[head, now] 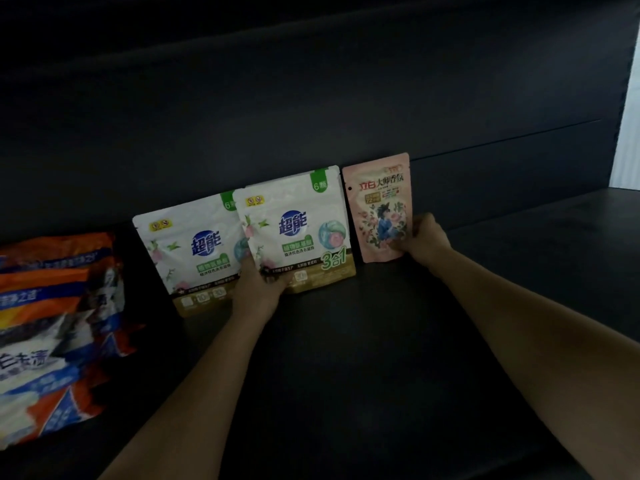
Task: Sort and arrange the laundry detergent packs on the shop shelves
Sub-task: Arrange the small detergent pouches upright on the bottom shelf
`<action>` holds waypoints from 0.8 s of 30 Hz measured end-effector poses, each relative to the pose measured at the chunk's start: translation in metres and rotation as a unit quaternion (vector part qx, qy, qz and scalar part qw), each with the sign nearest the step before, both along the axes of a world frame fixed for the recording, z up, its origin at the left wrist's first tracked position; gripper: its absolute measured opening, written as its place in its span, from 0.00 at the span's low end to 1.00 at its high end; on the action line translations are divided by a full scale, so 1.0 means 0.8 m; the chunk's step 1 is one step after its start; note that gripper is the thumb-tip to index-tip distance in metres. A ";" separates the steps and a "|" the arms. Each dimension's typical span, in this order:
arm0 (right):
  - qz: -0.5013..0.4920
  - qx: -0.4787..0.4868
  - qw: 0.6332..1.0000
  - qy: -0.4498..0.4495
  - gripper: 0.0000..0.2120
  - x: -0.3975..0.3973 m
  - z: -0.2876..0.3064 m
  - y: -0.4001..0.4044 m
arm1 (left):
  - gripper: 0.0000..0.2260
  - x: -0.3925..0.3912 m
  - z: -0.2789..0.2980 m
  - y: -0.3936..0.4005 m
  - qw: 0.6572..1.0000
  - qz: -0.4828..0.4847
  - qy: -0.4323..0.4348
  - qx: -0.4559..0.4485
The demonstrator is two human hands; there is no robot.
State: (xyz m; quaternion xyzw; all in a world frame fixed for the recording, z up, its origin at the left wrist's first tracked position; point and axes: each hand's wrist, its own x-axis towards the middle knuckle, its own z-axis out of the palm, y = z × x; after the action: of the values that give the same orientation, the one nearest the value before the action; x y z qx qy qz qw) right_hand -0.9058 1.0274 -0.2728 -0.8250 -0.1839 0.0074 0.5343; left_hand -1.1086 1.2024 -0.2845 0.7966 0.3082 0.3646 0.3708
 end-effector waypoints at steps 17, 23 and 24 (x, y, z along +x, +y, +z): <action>-0.034 -0.160 0.986 -0.041 0.30 -0.011 -0.001 0.000 | 0.40 0.001 0.001 0.014 0.997 0.006 0.065 0.042; -0.041 -0.233 0.970 -0.062 0.24 -0.048 0.004 -0.025 | 0.28 -0.017 0.001 -0.004 0.978 0.001 0.175 0.116; -0.033 -0.250 0.965 -0.068 0.23 -0.056 0.005 -0.030 | 0.25 -0.021 0.001 -0.007 0.968 0.001 0.210 0.139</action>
State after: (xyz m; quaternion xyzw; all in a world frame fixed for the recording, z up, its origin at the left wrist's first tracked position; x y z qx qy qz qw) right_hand -0.9509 1.0036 -0.2691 -0.9366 -0.1849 -0.0203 0.2969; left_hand -1.1257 1.1968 -0.2835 0.8988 0.3262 0.2287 0.1830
